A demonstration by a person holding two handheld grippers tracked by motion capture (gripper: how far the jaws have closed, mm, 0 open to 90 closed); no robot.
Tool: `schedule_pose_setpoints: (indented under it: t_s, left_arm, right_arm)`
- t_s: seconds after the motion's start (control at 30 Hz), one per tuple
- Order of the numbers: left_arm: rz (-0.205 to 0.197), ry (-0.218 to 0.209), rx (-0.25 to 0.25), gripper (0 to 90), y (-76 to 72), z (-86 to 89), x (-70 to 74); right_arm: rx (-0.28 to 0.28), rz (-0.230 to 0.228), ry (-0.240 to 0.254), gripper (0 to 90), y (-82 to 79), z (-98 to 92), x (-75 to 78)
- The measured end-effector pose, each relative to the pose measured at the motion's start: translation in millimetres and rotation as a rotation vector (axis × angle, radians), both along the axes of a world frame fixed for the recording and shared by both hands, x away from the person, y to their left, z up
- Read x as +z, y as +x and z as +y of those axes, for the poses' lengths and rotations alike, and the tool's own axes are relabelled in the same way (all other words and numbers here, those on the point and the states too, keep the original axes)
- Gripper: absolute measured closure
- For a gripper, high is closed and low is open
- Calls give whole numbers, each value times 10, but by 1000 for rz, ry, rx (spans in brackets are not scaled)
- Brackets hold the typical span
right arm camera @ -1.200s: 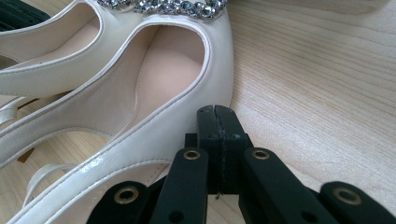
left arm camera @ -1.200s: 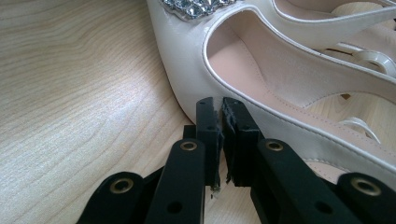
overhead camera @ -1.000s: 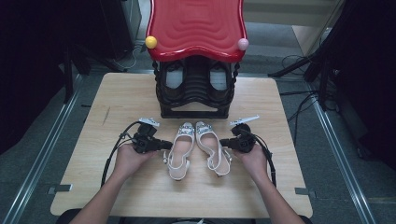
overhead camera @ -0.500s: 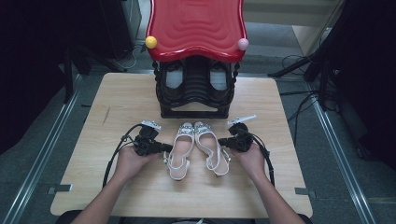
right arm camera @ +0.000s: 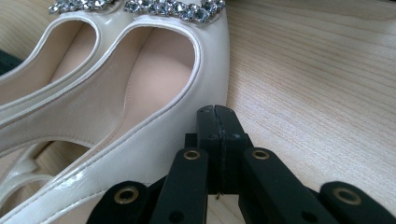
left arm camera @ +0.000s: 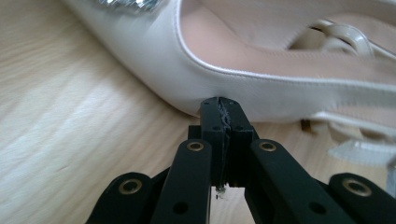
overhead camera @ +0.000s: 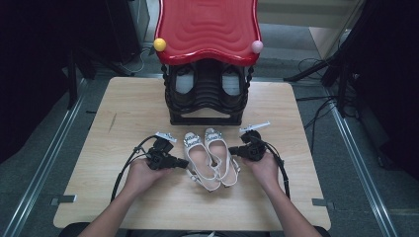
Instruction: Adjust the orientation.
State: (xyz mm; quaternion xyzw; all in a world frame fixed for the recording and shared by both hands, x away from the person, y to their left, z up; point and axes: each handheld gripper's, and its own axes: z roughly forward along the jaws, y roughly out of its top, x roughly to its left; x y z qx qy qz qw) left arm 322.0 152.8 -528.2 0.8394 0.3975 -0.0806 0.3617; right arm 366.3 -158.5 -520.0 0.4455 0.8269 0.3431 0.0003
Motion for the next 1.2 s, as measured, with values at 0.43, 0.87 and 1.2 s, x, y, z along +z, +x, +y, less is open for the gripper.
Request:
schedule_pose_setpoints:
  t_s: [0.43,0.87,1.2]
  left_arm:
    - [12,-27,-18,893,-49,-67,-24]
    - [-69,-30,33,717,-72,109,117]
    - [-119,-40,104,624,-76,422,233]
  right_arm:
    - [-16,-22,-1,900,51,-21,-3]
    - [4,-127,116,824,-51,-62,240]
    - [58,-167,145,751,-197,101,381]
